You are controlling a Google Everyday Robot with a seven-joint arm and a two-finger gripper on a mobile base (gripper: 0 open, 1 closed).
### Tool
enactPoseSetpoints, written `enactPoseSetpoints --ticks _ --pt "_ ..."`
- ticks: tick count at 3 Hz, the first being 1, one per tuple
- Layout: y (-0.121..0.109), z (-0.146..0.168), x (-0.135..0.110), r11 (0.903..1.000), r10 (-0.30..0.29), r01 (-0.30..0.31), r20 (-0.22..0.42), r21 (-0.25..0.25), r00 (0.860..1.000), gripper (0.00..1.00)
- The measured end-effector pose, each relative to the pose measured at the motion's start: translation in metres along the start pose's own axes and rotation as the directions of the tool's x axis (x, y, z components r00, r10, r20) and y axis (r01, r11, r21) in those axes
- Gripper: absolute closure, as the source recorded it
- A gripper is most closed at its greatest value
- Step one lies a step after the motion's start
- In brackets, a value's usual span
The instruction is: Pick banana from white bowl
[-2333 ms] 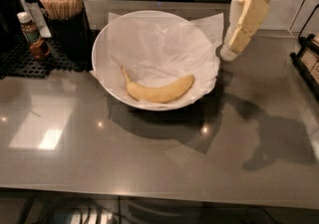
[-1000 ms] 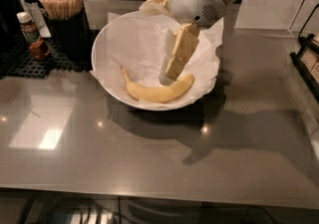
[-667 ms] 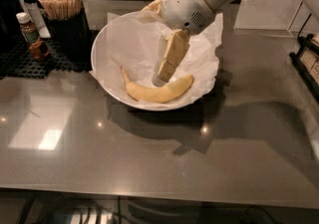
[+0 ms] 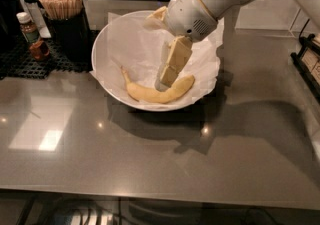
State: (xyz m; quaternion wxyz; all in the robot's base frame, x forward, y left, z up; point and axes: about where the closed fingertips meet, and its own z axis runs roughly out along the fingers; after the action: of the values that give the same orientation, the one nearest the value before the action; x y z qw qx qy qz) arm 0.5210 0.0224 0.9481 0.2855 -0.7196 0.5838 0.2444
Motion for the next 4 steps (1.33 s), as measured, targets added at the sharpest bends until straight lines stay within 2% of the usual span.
enactPoseSetpoints --ticks 1,2,3,4 --pt "-0.0022 0.0074 0.0358 0.9967 0.081 -0.081 -0.022 -0.002 0.996 0.00" --pt "-0.0022 0.0079 0.0377 0.9963 0.086 -0.086 -0.023 -0.002 0.996 0.00" --pt "-0.0022 0.0080 0.0376 0.9963 0.086 -0.086 -0.023 -0.002 0.996 0.19" --pt "-0.0022 0.0080 0.0376 0.9963 0.086 -0.086 -0.023 -0.002 0.996 0.42"
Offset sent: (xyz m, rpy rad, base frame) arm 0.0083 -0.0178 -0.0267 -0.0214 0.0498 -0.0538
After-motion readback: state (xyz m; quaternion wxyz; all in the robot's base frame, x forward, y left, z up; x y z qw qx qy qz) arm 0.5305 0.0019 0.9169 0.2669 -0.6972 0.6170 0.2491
